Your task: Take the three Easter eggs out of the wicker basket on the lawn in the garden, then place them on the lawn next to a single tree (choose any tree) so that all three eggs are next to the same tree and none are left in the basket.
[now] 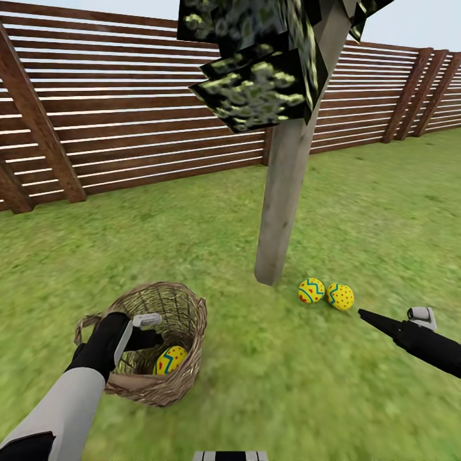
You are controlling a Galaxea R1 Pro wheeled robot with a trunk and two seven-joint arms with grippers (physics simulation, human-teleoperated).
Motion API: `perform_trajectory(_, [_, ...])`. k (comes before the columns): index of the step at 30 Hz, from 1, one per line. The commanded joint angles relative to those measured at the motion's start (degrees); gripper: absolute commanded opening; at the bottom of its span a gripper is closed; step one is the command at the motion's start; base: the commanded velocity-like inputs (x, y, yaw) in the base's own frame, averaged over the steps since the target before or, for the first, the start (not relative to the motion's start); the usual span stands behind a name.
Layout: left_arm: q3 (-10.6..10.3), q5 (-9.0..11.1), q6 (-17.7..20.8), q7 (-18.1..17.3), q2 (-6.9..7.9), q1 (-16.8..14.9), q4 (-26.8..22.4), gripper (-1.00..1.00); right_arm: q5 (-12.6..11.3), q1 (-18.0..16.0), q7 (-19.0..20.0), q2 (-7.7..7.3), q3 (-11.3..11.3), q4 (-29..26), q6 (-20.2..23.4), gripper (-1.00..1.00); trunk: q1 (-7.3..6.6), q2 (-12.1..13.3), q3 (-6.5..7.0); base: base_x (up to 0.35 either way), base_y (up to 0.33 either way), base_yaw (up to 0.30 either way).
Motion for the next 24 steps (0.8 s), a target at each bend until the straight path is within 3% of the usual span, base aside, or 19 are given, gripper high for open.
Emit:
perform_trajectory(1, [0.18,-0.62,0.19,-0.55,-0.03,-0.03,-0.06,1.00,0.18,-0.04,0.30,0.00,-0.04,0.00,0.19,1.00,-0.01,-0.02,-0.05,0.000,0.000,0.000])
perform_trajectory(24, [0.10,-0.62,0.12,-0.58,-0.03,-0.03,0.20,1.00,-0.17,-0.04,0.30,0.00,0.00,0.01,0.19,1.00,-0.01,-0.02,-0.05,0.045,0.009,0.000])
